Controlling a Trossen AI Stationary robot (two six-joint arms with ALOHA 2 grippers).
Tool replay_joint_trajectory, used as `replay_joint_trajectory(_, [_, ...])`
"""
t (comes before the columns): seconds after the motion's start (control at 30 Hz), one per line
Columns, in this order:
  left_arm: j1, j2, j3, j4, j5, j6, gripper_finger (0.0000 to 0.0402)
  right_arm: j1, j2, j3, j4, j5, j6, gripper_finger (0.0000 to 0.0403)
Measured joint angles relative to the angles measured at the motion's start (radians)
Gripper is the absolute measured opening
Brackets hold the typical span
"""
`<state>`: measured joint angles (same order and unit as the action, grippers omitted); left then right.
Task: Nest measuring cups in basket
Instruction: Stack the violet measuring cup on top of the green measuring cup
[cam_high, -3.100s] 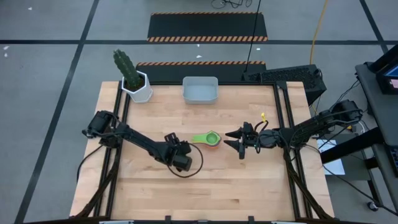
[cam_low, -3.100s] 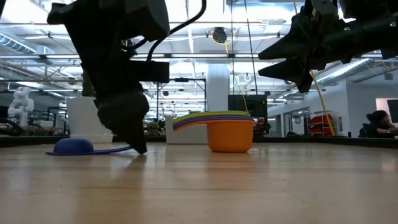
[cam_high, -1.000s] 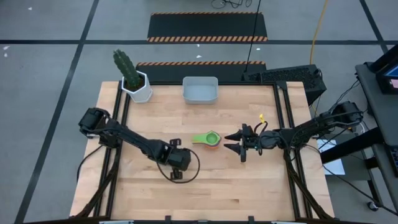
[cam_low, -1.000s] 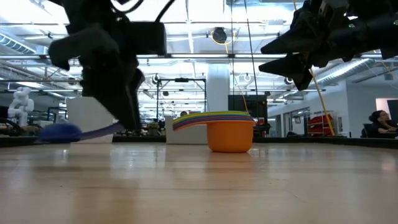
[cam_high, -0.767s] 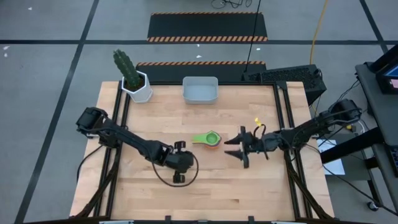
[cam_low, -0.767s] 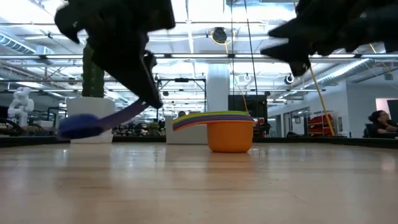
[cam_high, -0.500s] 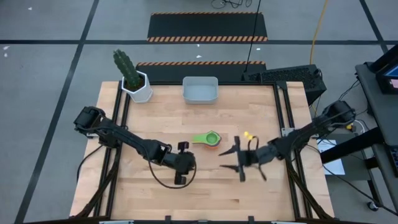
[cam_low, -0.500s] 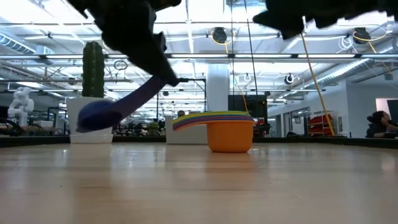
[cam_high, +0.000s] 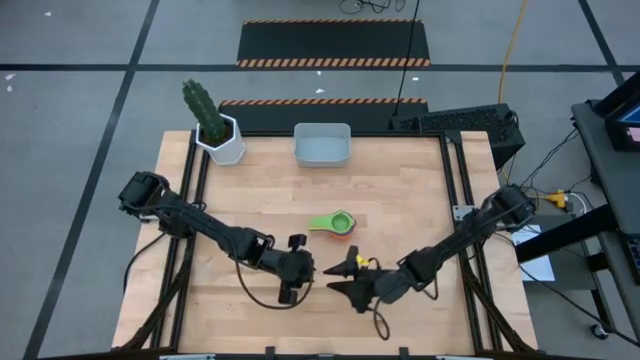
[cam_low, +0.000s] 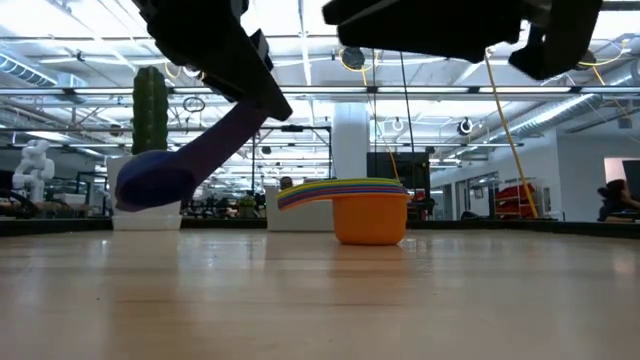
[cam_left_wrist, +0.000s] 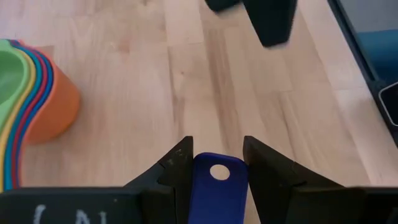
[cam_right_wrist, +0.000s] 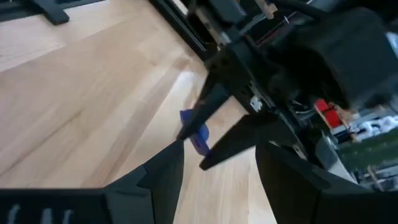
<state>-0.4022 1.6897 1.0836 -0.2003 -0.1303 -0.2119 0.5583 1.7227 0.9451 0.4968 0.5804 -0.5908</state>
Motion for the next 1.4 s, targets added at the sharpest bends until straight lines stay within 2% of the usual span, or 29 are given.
replay_joint_trajectory(0.33, [-0.016,0.000,0.000,0.043,0.010,-0.022,0.0127,-0.007,0.121,0.115,-0.007,0.021,-0.136,0.0190])
replay_joint_trajectory(0.67, [-0.020,0.000,0.000,0.055,0.008,-0.037,0.0127,-0.027,0.190,0.146,-0.024,0.020,-0.190,0.0145])
replay_joint_trajectory(0.97, [-0.021,0.000,0.000,0.084,0.007,-0.061,0.0127,-0.035,0.190,0.146,0.001,0.015,-0.236,0.0139])
replay_joint_trajectory(1.23, [-0.021,0.000,0.000,0.101,0.007,-0.086,0.0127,-0.048,0.190,0.146,0.015,-0.034,-0.235,0.0138])
replay_joint_trajectory(1.4, [-0.024,0.001,0.000,0.130,0.007,-0.086,0.0127,-0.061,0.189,0.146,0.021,-0.082,-0.226,0.0115])
